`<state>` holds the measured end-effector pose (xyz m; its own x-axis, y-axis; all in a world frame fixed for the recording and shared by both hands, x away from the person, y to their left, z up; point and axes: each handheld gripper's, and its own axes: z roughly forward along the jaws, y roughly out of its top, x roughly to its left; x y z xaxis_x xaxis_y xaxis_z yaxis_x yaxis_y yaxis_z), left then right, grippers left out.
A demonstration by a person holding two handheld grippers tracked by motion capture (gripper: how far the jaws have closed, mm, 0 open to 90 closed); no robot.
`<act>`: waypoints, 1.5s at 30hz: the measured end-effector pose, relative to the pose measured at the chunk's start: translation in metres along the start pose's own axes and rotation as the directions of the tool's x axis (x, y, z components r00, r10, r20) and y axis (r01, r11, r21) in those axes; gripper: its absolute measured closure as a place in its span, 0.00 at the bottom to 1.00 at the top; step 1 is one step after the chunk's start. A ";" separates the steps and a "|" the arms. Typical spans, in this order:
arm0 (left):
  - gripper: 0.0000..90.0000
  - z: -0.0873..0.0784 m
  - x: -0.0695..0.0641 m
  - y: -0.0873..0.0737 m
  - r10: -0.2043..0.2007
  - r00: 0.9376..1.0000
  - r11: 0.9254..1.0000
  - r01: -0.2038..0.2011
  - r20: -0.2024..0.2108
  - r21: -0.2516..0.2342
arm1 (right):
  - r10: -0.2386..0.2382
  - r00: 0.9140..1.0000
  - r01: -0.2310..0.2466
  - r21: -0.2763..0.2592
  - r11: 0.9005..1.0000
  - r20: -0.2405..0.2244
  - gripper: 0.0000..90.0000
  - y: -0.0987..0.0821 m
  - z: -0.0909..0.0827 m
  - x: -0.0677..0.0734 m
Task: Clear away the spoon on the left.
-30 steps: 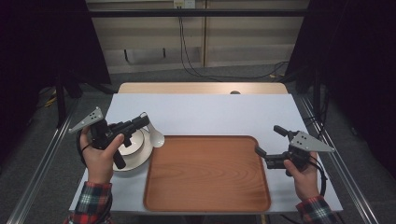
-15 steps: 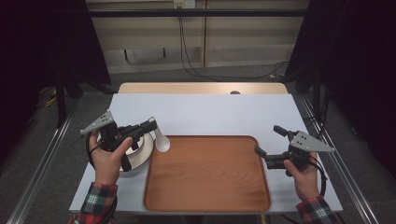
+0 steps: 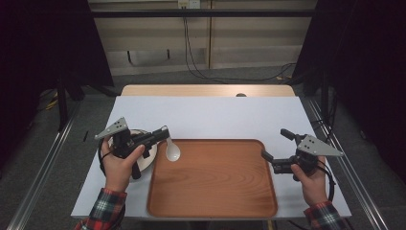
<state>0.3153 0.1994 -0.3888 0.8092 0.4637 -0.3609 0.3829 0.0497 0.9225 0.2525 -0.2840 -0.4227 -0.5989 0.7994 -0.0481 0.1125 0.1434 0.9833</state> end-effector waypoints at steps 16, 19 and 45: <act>0.95 0.015 -0.004 -0.015 -0.007 1.000 0.999 0.006 0.019 0.053 | -0.001 1.000 0.001 -0.001 1.000 -0.005 0.00 0.000 0.000 0.000; 0.95 0.017 -0.005 -0.018 -0.004 1.000 0.998 0.002 0.028 0.068 | 0.000 1.000 0.000 -0.001 1.000 -0.001 0.00 0.000 0.000 0.000; 0.95 0.032 -0.014 -0.032 -0.017 0.996 0.991 0.005 0.084 0.134 | 0.000 1.000 0.000 0.002 1.000 -0.004 0.00 0.000 0.000 0.000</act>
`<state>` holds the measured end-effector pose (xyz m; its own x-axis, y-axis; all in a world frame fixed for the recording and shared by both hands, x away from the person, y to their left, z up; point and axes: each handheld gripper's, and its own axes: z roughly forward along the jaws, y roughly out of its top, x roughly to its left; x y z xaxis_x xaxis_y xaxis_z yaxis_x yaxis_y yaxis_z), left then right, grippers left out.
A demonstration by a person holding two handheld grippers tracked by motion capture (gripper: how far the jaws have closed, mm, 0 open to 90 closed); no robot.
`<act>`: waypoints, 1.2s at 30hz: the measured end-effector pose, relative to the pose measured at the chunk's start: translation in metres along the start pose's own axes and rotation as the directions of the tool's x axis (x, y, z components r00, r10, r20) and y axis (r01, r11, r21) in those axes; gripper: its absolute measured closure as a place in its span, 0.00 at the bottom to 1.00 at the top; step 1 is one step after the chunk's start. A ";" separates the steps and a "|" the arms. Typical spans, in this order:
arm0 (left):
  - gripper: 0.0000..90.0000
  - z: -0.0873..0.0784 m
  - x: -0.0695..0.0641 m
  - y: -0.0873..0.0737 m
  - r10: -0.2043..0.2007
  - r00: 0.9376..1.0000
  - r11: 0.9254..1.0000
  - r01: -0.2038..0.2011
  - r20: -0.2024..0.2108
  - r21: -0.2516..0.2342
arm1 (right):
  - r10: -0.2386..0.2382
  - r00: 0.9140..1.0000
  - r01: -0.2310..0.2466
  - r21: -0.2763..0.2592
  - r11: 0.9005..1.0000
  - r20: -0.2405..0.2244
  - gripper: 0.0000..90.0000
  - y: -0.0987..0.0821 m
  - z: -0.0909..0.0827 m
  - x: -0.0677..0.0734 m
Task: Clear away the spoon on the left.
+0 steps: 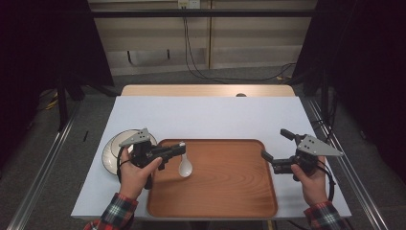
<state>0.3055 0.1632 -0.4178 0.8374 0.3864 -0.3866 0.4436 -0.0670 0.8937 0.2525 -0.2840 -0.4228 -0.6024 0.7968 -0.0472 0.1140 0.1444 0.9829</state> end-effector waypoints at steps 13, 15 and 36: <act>0.95 0.005 -0.001 -0.006 -0.018 1.000 1.000 0.018 0.023 0.017 | -0.002 1.000 0.002 0.002 1.000 0.001 0.00 0.000 0.001 0.000; 0.95 0.006 -0.001 -0.007 -0.015 0.999 1.000 0.015 0.029 0.024 | -0.001 1.000 0.001 0.001 1.000 -0.001 0.00 0.000 0.000 0.000; 0.95 0.013 0.000 -0.016 -0.064 0.996 0.997 0.061 0.057 0.044 | -0.003 1.000 0.003 0.001 1.000 0.002 0.00 0.000 0.001 0.000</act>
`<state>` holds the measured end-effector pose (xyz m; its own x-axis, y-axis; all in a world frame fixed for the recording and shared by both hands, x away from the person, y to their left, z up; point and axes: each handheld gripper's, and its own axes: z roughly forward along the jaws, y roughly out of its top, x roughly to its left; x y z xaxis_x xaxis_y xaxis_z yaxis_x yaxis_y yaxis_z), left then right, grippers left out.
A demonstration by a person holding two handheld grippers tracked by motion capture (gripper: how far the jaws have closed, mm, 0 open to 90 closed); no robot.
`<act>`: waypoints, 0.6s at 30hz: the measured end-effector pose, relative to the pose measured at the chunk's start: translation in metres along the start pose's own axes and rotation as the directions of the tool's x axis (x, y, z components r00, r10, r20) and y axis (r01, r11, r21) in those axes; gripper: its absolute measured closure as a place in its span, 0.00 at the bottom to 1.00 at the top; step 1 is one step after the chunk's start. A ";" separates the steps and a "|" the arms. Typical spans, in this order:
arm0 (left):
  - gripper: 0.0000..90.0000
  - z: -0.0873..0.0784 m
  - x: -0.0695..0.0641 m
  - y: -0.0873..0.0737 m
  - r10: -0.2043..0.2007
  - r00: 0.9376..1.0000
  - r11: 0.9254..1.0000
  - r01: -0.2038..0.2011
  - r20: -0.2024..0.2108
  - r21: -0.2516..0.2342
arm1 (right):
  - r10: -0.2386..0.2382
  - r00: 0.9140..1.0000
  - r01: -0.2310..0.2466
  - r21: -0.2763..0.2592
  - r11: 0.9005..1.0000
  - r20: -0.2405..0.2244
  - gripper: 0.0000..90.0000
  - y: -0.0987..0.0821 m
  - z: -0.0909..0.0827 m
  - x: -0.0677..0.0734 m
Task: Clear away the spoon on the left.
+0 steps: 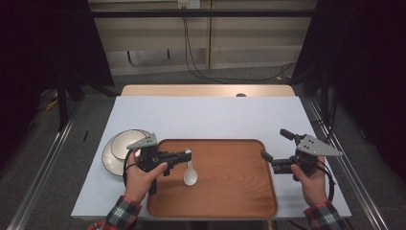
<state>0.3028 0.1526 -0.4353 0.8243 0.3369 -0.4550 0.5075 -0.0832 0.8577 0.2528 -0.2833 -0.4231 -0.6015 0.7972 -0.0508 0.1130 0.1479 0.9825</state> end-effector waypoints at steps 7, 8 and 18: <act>0.93 -0.002 0.007 -0.002 0.006 0.999 1.000 -0.006 -0.040 -0.007 | -0.003 1.000 0.003 -0.001 1.000 -0.004 0.00 0.000 0.000 0.000; 0.93 -0.002 0.007 -0.002 0.006 0.999 1.000 -0.006 -0.040 -0.007 | -0.005 1.000 0.005 0.001 1.000 -0.005 0.00 0.000 0.000 0.000; 0.88 -0.003 0.019 -0.007 0.039 0.991 0.999 -0.035 -0.128 0.036 | -0.002 1.000 0.002 0.003 1.000 -0.006 0.00 0.000 0.001 0.000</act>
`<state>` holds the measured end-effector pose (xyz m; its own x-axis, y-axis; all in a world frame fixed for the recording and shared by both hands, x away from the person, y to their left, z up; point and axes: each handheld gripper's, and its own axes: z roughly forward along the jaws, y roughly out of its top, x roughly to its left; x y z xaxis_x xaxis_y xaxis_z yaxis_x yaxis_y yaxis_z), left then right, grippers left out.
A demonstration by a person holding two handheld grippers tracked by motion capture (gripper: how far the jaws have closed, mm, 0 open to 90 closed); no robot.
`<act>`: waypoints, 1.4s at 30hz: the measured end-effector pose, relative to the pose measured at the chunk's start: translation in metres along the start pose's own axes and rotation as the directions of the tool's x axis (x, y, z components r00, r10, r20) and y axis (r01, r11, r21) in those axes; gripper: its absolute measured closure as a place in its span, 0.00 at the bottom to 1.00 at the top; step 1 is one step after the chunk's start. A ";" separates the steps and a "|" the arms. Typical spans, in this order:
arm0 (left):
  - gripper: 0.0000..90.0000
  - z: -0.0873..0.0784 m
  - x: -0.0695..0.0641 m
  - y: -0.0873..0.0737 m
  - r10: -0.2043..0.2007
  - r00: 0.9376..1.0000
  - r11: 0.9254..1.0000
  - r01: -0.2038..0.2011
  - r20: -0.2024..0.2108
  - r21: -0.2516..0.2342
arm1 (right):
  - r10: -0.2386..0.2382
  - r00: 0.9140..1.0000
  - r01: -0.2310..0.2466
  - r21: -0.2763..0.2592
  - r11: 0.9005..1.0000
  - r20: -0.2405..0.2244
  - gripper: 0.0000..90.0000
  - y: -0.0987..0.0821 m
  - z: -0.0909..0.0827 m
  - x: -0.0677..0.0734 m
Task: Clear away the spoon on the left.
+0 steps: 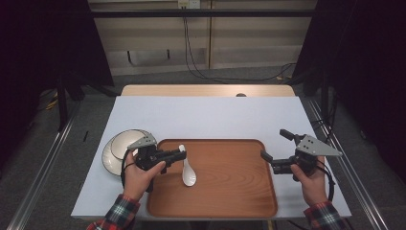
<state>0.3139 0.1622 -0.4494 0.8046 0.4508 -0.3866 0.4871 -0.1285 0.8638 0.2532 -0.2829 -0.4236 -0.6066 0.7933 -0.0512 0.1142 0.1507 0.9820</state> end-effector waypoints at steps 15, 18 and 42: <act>0.82 0.003 0.004 -0.002 0.039 0.997 0.999 -0.037 -0.069 0.030 | 0.002 1.000 -0.002 0.002 1.000 -0.001 0.00 0.000 0.000 0.000; 0.81 0.004 0.006 -0.003 0.035 0.997 0.999 -0.033 -0.076 0.031 | 0.001 1.000 -0.001 0.003 1.000 -0.003 0.00 0.000 0.001 0.000; 0.68 0.010 0.009 -0.007 0.055 0.993 0.997 -0.048 -0.106 0.063 | 0.001 1.000 -0.001 0.012 1.000 -0.004 0.00 -0.001 0.001 0.000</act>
<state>0.3206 0.1584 -0.4621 0.7894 0.5341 -0.3024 0.4681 -0.2051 0.8595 0.2537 -0.2823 -0.4248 -0.6098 0.7910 -0.0499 0.1242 0.1575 0.9797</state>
